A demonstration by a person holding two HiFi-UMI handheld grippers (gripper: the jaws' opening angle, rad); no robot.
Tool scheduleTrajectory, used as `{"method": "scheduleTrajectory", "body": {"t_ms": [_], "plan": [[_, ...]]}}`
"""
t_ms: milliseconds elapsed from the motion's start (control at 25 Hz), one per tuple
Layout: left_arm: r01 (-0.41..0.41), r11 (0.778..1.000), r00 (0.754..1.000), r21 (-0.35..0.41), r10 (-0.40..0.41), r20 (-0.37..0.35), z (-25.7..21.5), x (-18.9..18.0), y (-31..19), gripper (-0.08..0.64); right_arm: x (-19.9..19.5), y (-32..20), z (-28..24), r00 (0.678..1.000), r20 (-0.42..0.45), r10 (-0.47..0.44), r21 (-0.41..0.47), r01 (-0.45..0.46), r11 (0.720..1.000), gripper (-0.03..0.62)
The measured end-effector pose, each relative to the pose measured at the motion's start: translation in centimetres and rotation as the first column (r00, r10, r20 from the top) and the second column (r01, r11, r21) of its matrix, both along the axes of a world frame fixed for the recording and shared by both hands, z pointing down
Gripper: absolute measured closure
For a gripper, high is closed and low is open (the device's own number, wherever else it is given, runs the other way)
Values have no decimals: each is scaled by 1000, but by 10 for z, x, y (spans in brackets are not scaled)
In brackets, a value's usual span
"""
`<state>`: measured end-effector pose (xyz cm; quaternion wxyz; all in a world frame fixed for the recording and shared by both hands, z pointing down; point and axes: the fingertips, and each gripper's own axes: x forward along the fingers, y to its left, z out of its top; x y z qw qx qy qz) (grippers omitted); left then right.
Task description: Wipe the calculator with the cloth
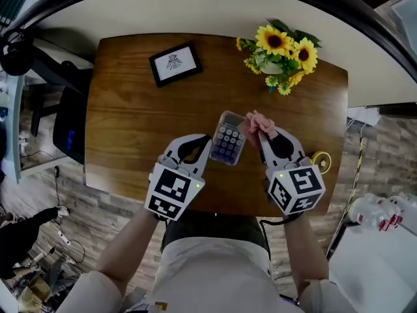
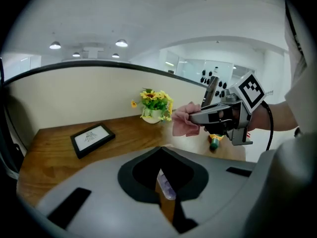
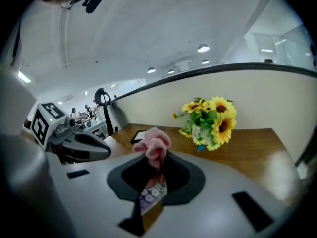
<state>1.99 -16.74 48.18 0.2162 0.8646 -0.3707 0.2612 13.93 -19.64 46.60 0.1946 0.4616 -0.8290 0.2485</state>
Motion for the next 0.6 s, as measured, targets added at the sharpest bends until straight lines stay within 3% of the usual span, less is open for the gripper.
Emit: {"method": "scheduleTrajectory", "body": {"t_ms": [280,600], "plan": [[-27,996,999,-79,24,-38,48,11,2,557,-5,0,39,1000,0,2,-42,-2,999,535],[-50,982,999,-184,46,-23,97,22,15,557,-8,5,66,1000,1,16,-83,-16,996,535]]}}
